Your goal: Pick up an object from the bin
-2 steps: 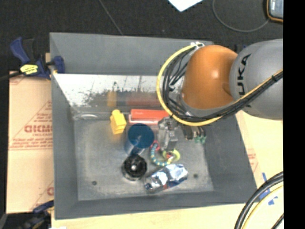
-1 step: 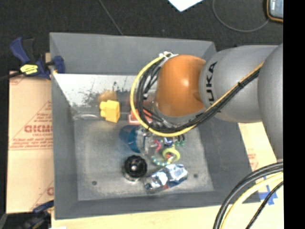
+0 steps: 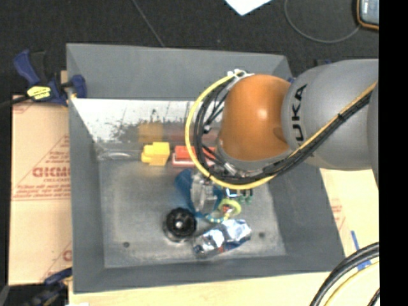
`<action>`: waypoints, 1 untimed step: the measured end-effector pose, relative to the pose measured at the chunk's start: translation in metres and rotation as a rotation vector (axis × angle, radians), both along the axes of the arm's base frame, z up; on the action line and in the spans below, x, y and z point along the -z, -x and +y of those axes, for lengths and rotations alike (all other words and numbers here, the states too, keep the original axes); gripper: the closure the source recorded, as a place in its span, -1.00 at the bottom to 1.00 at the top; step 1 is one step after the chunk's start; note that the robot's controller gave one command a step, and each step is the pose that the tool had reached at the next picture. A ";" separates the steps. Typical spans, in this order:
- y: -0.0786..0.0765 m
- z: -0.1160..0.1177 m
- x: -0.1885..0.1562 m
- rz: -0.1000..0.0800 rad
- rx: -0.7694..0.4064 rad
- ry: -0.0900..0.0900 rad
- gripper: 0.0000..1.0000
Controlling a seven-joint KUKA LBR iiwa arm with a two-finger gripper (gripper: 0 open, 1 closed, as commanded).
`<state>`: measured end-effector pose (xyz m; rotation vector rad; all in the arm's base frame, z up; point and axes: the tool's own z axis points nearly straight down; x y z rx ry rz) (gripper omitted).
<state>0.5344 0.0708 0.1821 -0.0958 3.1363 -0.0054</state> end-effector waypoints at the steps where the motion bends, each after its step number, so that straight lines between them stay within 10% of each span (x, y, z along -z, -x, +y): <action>1: -0.005 -0.011 -0.006 0.004 -0.006 -0.001 1.00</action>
Offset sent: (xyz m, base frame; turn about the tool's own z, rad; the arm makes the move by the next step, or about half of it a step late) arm 0.0216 -0.0161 -0.0368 -0.3447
